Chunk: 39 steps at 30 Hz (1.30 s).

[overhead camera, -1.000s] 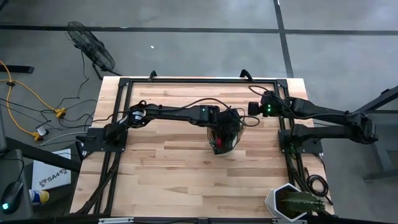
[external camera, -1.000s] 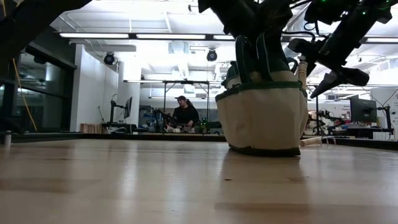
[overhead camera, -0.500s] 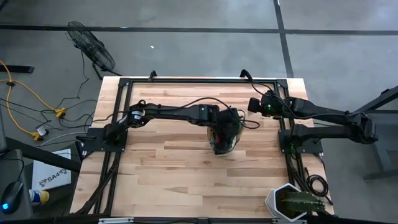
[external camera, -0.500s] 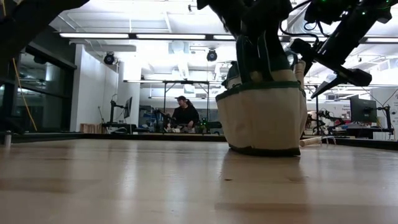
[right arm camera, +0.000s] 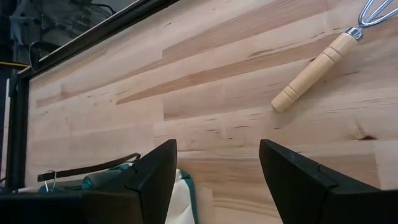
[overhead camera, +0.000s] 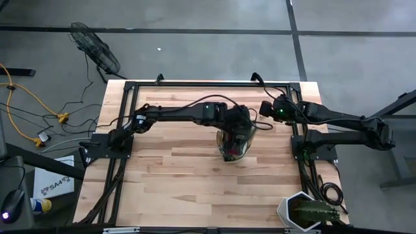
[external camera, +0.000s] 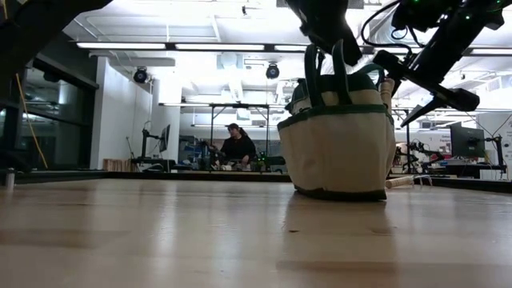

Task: Pick & Place Garden tools in Gardening bag
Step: Put the brown hand rake into the white gardening bag

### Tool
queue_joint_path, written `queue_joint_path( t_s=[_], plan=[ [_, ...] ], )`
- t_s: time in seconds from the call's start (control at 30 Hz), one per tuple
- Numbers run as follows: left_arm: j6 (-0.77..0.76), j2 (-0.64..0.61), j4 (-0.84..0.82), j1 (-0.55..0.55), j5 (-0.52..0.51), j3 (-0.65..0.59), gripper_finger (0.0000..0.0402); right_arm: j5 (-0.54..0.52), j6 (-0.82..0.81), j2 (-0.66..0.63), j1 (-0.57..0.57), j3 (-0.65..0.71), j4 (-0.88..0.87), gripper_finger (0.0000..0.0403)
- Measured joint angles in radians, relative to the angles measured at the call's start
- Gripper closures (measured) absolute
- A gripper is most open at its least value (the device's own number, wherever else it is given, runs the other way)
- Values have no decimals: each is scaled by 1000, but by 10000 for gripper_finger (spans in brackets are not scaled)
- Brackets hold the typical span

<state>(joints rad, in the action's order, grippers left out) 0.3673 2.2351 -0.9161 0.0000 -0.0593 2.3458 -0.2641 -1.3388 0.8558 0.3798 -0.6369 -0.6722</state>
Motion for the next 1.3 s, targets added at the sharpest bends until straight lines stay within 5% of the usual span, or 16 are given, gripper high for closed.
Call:
queue_joint_path(
  t_s=[0.2, 0.53, 0.83, 1.07, 1.3],
  plan=[
    [14, -29, -20, 30, -75, 6, 98, -39, -30, -1, 0, 0, 11, 182],
    [-110, -62, -104, 184, -20, 12, 98, -79, 57, 4, 0, -93, -13, 182],
    [-235, -93, -119, 317, 98, 10, 98, -91, 567, 72, 26, -358, -217, 182],
    [-229, -93, -106, 341, 98, 10, 98, 2, 967, 212, 79, -579, -366, 182],
    [-168, -96, -115, 380, 134, 10, 98, -8, 1003, 454, 117, -733, -623, 182]
  ],
)
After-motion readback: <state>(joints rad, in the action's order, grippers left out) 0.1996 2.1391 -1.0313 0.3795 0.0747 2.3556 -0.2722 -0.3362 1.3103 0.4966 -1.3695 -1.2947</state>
